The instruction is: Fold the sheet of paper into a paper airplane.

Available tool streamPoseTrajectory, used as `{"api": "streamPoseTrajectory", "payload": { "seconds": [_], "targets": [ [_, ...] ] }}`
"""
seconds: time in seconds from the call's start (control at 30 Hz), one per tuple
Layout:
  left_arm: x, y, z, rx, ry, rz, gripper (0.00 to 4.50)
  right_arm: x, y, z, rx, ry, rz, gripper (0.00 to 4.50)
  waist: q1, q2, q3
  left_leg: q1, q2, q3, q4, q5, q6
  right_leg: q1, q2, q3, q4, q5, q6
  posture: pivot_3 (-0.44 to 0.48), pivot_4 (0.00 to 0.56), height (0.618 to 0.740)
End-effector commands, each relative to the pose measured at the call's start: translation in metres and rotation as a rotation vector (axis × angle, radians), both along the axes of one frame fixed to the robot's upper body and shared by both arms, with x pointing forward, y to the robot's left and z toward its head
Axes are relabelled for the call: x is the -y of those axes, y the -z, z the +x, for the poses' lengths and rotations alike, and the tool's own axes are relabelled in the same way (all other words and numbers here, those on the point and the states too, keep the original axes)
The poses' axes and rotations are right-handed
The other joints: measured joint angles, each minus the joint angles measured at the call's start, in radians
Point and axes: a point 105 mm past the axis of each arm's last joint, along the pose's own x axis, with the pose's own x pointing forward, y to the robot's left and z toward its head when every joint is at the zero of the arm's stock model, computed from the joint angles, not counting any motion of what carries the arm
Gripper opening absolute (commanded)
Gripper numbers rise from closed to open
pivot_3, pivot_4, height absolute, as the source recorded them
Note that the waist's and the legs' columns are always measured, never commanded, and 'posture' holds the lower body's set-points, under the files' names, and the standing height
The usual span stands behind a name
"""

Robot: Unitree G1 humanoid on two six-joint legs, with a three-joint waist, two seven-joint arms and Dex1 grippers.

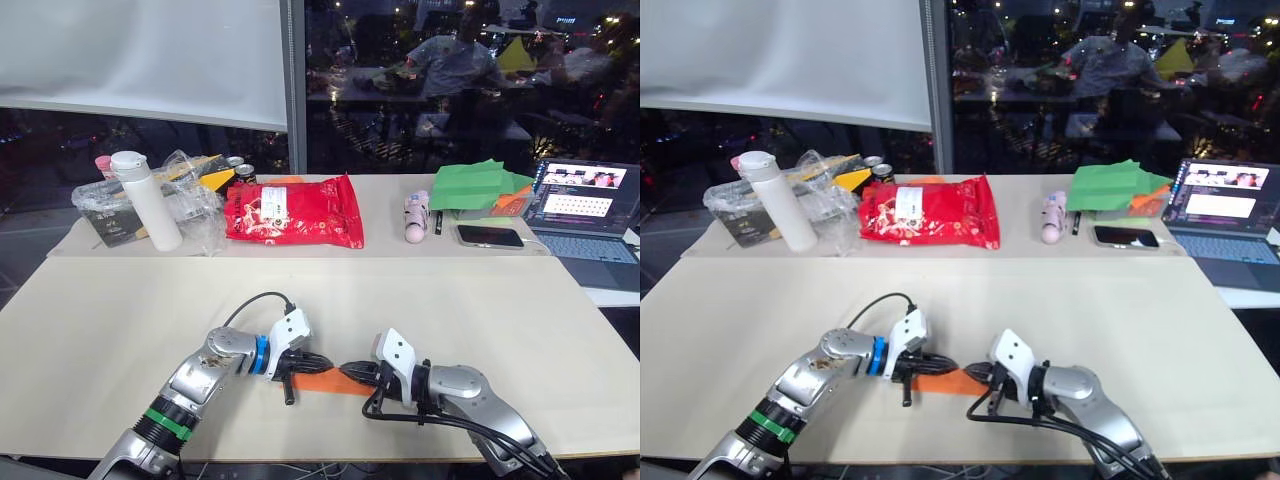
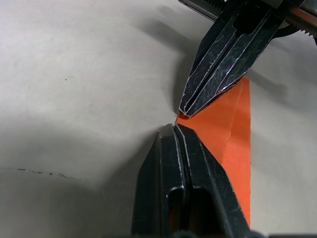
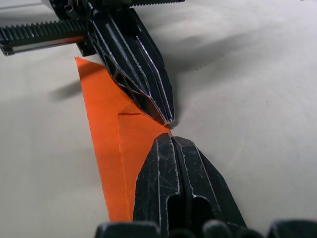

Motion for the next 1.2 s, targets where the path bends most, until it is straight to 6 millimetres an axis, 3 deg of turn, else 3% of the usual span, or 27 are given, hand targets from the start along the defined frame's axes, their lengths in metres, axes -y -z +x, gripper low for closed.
{"api": "streamPoseTrajectory", "payload": {
  "seconds": [0.03,0.27,0.43,0.7,0.93,1.03,1.2],
  "targets": [
    [-0.010,0.021,-0.008,-0.069,-0.016,0.077,0.00,0.026,0.022,-0.011,-0.084,0.058,-0.072,0.04,0.004,0.000,0.000,0.000,0.000,0.000,0.000,0.000,0.000,0.000,0.000,0.000,0.000,0.000,0.000,0.000,0.150,0.712],
    [-0.009,0.019,-0.008,-0.068,-0.004,0.077,0.00,0.056,0.021,-0.015,-0.123,0.150,-0.071,0.04,0.011,-0.002,0.000,0.001,0.000,0.000,0.000,-0.001,0.000,0.000,0.000,0.000,-0.002,-0.001,-0.001,0.000,0.150,0.712],
    [-0.008,0.018,-0.008,-0.069,0.002,0.075,0.00,0.062,0.011,-0.011,-0.103,0.173,-0.052,0.04,0.013,-0.004,0.001,0.001,0.000,0.000,0.000,-0.001,0.000,0.000,0.000,0.000,-0.002,-0.001,-0.001,0.000,0.150,0.712],
    [-0.009,0.016,-0.008,-0.074,0.003,0.065,0.00,0.059,-0.040,-0.001,0.005,0.132,0.044,0.04,0.015,-0.002,0.002,-0.003,0.000,0.000,0.001,-0.001,0.000,-0.001,0.000,0.000,-0.002,-0.001,-0.001,0.000,0.150,0.712],
    [-0.013,0.006,-0.008,-0.063,0.004,0.048,0.00,0.053,-0.064,-0.002,0.048,0.046,0.036,0.04,0.012,-0.003,0.004,-0.004,0.000,0.000,0.000,-0.001,0.000,-0.003,0.000,0.000,-0.002,-0.001,0.000,0.000,0.150,0.712],
    [-0.015,-0.007,-0.005,-0.030,-0.003,0.041,0.00,0.052,-0.068,-0.004,0.040,0.015,0.007,0.04,0.011,-0.002,0.004,-0.006,0.000,0.000,0.000,-0.001,0.000,-0.004,0.000,0.000,-0.002,-0.001,0.000,0.000,0.150,0.712],
    [-0.024,-0.055,0.008,0.066,-0.076,-0.015,0.00,0.052,-0.087,-0.008,0.013,-0.047,-0.014,0.04,0.012,-0.002,0.008,-0.008,0.000,0.000,0.000,-0.001,0.000,-0.007,0.000,0.000,-0.001,0.001,0.002,0.000,0.150,0.712]
  ]
}}
